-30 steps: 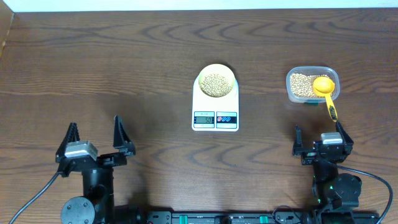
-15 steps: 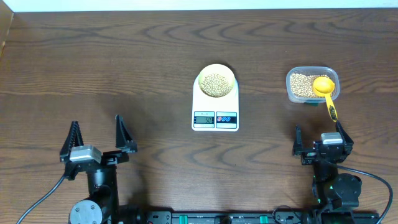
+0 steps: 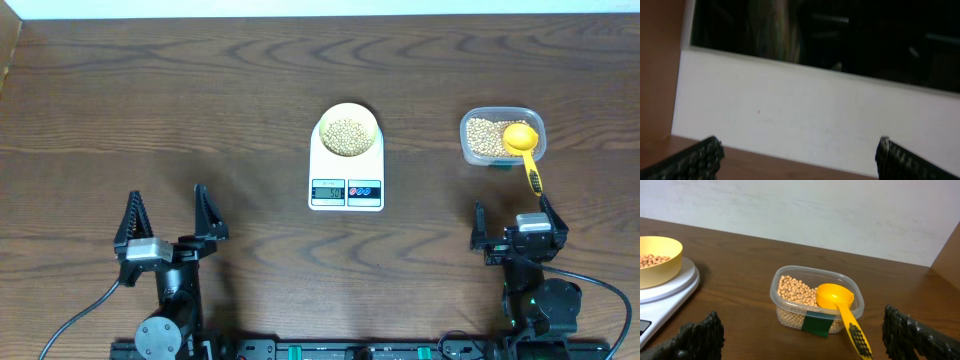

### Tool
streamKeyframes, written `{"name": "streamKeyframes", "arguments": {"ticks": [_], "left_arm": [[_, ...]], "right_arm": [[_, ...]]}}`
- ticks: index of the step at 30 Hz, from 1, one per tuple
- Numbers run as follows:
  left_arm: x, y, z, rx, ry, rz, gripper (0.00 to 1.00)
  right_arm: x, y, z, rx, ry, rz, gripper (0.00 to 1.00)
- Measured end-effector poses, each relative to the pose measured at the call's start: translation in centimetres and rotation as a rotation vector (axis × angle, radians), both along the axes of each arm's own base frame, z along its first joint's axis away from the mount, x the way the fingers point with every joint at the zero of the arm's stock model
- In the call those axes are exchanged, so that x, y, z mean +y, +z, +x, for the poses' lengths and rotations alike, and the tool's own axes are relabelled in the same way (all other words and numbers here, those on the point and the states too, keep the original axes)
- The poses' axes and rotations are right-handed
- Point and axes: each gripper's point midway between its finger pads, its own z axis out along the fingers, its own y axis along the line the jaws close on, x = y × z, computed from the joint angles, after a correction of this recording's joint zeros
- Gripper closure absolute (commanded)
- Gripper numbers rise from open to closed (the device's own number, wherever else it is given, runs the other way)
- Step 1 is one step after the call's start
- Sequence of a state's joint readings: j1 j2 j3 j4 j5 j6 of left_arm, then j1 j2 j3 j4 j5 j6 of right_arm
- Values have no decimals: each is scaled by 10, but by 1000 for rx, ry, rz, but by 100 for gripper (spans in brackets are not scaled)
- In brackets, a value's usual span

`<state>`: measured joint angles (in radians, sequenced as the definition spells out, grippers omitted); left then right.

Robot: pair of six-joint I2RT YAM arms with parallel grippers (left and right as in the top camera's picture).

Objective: Scoop item into bowl and weigh 50g on scale

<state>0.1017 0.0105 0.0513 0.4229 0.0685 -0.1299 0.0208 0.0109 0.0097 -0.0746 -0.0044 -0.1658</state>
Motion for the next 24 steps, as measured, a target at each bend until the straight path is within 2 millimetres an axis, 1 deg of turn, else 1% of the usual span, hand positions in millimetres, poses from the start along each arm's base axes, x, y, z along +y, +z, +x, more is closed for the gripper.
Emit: {"name": "streamKeyframes", "arguments": {"ticks": [3, 8, 11, 14, 16, 18, 21, 24], "left_arm": [[0, -13, 4, 9, -2, -5, 0], [-4, -11, 3, 0, -21, -4, 0], [-5, -17, 6, 27, -27, -7, 0], [-6, -36, 12, 107, -32, -13, 0], [-7, -54, 16, 185, -41, -17, 0], [-10, -79, 20, 284, -56, -23, 0], [-11, -96, 21, 355, -64, -29, 0], [-11, -108, 21, 403, -65, -34, 0]], "right_arm": [[0, 0, 0, 0, 0, 0, 1], [0, 0, 0, 0, 0, 0, 1], [0, 0, 0, 0, 0, 0, 1], [0, 0, 0, 0, 0, 0, 1], [0, 0, 0, 0, 0, 0, 1], [0, 0, 0, 0, 0, 0, 1], [0, 0, 0, 0, 0, 0, 1], [0, 0, 0, 0, 0, 0, 1]]}}
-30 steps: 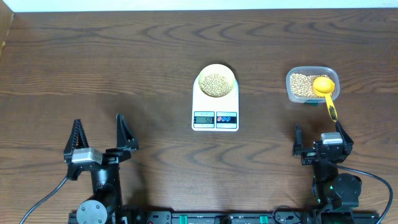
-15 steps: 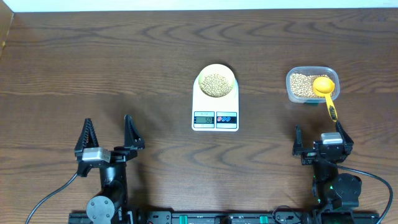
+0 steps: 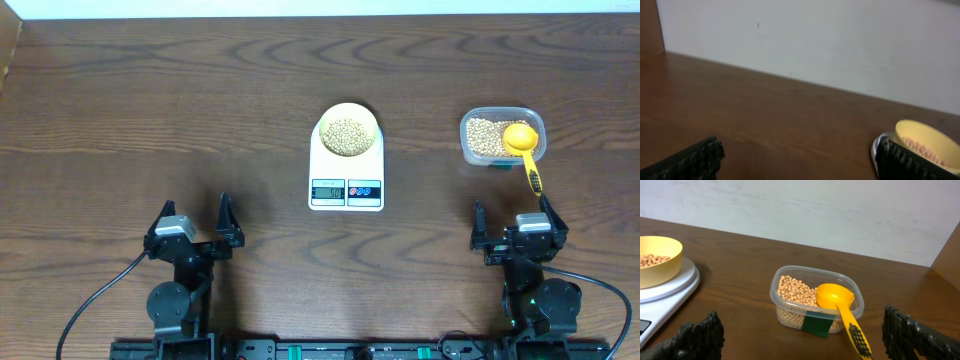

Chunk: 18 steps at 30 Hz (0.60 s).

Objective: Scoop item into bowl and weigh 50g on scale

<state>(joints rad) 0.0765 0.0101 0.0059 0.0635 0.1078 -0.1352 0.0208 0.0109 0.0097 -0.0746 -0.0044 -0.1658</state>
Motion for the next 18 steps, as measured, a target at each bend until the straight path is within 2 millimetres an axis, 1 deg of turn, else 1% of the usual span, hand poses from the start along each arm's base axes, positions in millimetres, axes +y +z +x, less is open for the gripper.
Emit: {"name": "streamKeyframes", "arguments": {"ticks": [5, 11, 18], "left_arm": [[-1, -13, -1, 51, -3, -3, 0], [2, -16, -1, 72, 10, -3, 0], [10, -17, -2, 79, 56, 2, 0]], "right_arm": [[0, 0, 0, 0, 0, 0, 1], [0, 0, 0, 0, 0, 0, 1], [0, 0, 0, 0, 0, 0, 1]]}}
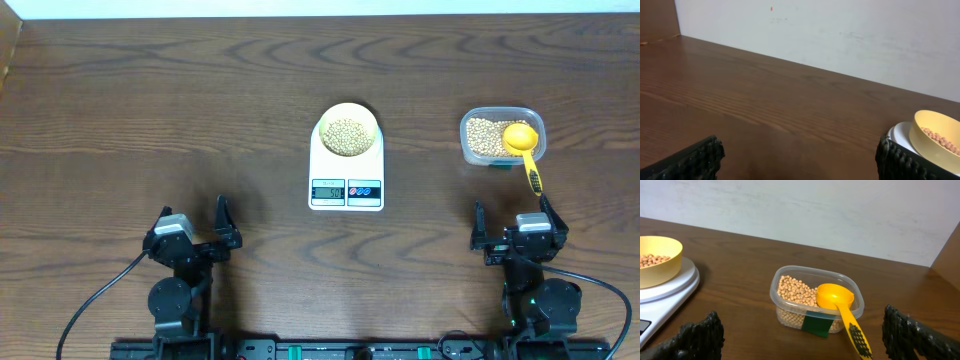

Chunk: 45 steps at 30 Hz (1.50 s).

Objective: Scoop item into bowl and weigh 50g on scale

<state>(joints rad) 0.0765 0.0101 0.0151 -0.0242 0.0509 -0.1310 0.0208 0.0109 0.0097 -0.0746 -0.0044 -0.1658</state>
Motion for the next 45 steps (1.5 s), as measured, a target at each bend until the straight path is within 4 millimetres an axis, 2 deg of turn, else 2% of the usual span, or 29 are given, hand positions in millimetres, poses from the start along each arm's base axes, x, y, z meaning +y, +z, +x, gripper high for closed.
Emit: {"name": "streamKeyframes", "arguments": {"ticks": [18, 26, 45], "left_arm": [[4, 0, -1, 4, 21, 34, 0], [4, 0, -1, 10, 12, 104, 0], [-10, 1, 0, 5, -69, 133, 0]], "right_arm": [[0, 0, 0, 0, 0, 0, 1], [0, 0, 0, 0, 0, 0, 1], [0, 0, 0, 0, 0, 0, 1]]}}
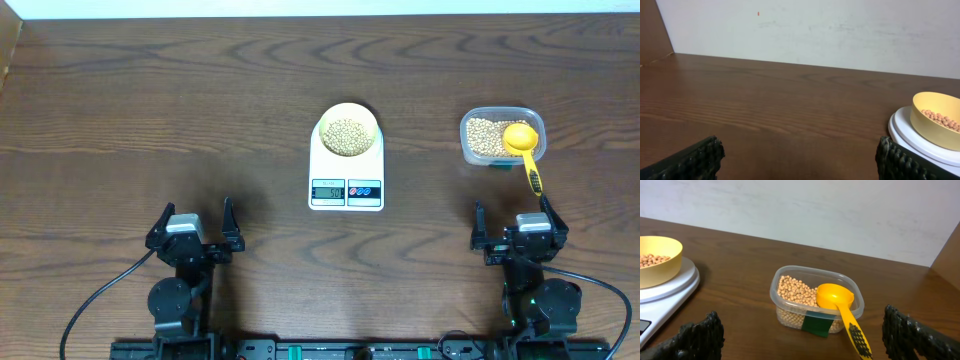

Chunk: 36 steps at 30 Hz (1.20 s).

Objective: Scoop item into bowl and weigh 50g on scale

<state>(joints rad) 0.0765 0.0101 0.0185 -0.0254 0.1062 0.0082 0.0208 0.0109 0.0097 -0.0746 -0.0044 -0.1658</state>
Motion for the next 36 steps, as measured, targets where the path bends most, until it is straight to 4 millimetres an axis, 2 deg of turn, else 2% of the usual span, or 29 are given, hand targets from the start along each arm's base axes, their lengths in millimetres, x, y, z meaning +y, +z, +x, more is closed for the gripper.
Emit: {"name": "streamKeyframes", "arguments": {"ticks": [36], "left_arm": [[2, 0, 0, 1, 12, 1, 0]], "right_arm": [[0, 0, 0, 0, 0, 0, 1]]}}
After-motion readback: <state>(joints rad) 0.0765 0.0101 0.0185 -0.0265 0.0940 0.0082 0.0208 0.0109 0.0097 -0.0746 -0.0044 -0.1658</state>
